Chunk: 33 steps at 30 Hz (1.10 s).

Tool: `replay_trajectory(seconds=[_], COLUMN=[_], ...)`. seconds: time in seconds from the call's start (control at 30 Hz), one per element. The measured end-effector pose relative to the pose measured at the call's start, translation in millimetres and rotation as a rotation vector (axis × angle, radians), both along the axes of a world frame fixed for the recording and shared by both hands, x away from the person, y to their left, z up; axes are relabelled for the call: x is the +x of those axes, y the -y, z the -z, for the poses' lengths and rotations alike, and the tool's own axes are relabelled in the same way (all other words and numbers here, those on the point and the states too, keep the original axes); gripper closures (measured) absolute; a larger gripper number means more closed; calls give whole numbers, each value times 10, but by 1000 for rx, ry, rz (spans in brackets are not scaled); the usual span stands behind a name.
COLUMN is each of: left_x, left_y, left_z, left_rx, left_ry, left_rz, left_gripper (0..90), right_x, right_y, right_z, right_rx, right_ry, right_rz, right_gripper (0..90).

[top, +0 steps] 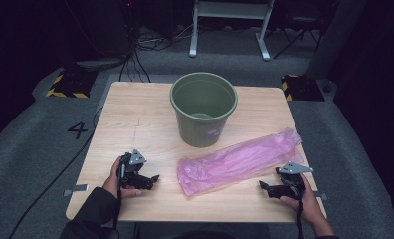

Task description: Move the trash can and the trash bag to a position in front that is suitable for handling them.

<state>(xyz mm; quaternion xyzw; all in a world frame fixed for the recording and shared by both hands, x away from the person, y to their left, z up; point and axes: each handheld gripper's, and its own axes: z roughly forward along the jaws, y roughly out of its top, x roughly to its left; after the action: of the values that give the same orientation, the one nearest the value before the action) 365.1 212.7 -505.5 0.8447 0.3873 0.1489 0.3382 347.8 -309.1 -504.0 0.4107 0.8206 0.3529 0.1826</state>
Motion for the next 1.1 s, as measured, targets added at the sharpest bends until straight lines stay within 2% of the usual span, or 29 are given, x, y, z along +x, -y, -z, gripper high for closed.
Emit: replay_trajectory(seconds=[0.07, 0.23, 0.27, 0.33, 0.4, 0.57, 0.73, 1.0, 1.1], left_x=[-6, -23, -25, -25, -25, -25, -26, -48, -63], left_y=[-12, -13, -16, -16, -17, -18, -18, -28, -43], left_z=[-3, -2, -4, -4, -3, -4, -4, -2, -4], left_rx=[6, 2, 5, 5, 5, 4, 4, 3, 6], left_ry=[3, -2, -1, -1, -1, -1, -1, 0, 3], left_rz=[16, 7, 8, 8, 8, 10, 10, 13, 22], left_gripper=[2, 2, 1, 1, 1, 1, 1, 5, 5], right_x=[-1, -5, -25, -36, -94, -164, -192, -83, 21], right_y=[7, 17, 25, 25, 23, -47, -119, -229, -301], right_z=[0, -9, -30, -39, -109, -234, -393, -527, -580], right_rx=[1, -8, -24, -29, -23, -15, 12, 39, 47], right_ry=[0, 2, 19, 29, 59, 99, 137, 170, 176], right_rz=[-3, 1, 25, 32, 10, -32, -52, -77, -108], right_gripper=[116, 133, 176, 179, 177, 174, 176, 187, 186])
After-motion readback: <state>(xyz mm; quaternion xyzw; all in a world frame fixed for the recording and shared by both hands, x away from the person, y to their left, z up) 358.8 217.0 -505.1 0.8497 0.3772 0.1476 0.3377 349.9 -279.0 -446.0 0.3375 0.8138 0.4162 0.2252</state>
